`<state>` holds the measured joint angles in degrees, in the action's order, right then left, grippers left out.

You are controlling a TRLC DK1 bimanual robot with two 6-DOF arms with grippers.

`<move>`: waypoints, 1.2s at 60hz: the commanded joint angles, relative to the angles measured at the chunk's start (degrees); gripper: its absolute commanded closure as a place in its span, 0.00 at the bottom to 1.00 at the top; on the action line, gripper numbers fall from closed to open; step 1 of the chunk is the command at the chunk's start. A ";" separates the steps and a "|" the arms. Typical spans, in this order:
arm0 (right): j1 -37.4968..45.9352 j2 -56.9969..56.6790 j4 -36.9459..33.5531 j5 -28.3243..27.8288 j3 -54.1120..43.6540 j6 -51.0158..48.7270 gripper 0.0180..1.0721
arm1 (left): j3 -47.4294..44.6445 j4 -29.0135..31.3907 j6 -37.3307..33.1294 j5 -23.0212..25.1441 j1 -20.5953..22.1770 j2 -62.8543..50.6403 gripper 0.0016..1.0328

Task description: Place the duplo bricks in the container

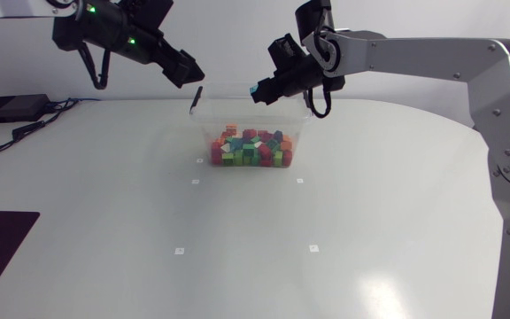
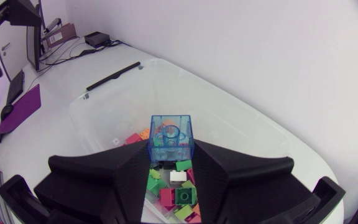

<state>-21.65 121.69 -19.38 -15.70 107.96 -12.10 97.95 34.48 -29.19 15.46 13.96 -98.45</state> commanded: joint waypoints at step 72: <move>4.69 -28.79 9.09 15.53 -28.60 -0.21 0.05 | -40.91 -13.12 6.95 -5.36 -8.42 40.62 0.04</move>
<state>-17.85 96.20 -11.86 -1.17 83.24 -12.16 59.88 22.09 -24.03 10.96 6.17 -59.90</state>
